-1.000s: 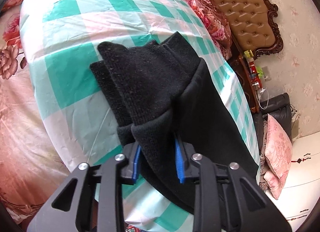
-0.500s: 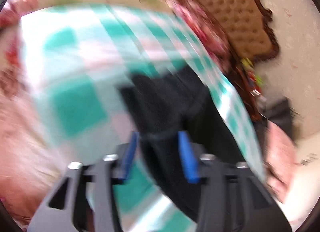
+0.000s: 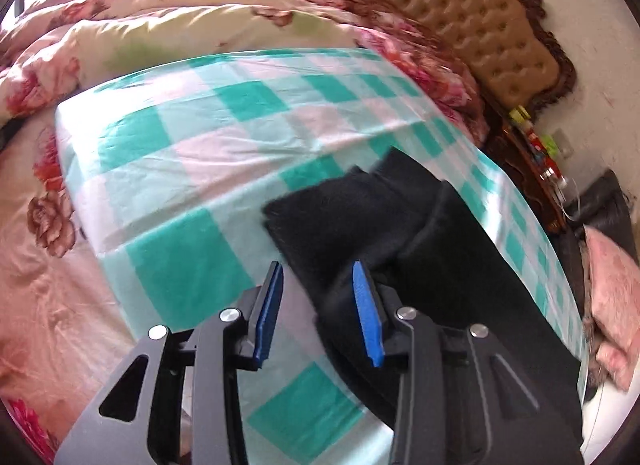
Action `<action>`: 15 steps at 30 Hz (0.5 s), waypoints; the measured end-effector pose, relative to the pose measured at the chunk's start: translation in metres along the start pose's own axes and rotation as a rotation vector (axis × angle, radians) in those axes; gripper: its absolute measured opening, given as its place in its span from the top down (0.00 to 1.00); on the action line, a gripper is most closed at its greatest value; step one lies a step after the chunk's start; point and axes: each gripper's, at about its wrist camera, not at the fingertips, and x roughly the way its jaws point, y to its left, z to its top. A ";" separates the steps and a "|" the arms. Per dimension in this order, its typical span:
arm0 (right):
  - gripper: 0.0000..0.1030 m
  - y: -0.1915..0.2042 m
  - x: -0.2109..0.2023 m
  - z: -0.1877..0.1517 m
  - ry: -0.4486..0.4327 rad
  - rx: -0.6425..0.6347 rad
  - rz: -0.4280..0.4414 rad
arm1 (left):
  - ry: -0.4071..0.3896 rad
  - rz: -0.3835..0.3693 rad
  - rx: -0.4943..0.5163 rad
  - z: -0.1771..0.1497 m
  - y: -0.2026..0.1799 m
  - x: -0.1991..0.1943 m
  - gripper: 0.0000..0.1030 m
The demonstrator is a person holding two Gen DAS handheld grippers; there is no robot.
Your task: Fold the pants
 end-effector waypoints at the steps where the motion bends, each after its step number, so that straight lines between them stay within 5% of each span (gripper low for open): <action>1: 0.17 0.013 -0.002 0.005 -0.016 -0.030 0.008 | -0.010 0.079 0.014 0.000 0.002 -0.001 0.79; 3: 0.14 0.051 -0.005 0.013 -0.076 -0.101 0.038 | -0.073 0.155 0.019 0.001 0.007 -0.012 0.76; 5: 0.11 0.084 -0.003 0.017 -0.120 -0.168 0.025 | -0.149 0.169 0.065 -0.003 -0.001 -0.025 0.59; 7: 0.11 0.119 0.001 0.021 -0.166 -0.246 0.054 | -0.287 0.182 0.215 -0.012 -0.027 -0.042 0.43; 12: 0.11 0.161 0.056 0.030 -0.086 -0.275 0.190 | -0.299 0.139 0.459 -0.021 -0.089 -0.042 0.43; 14: 0.11 0.165 0.088 0.031 -0.043 -0.286 0.087 | -0.255 0.026 0.480 -0.021 -0.111 -0.038 0.44; 15: 0.11 0.164 0.099 0.030 -0.020 -0.282 0.035 | -0.231 -0.030 0.498 -0.022 -0.120 -0.034 0.55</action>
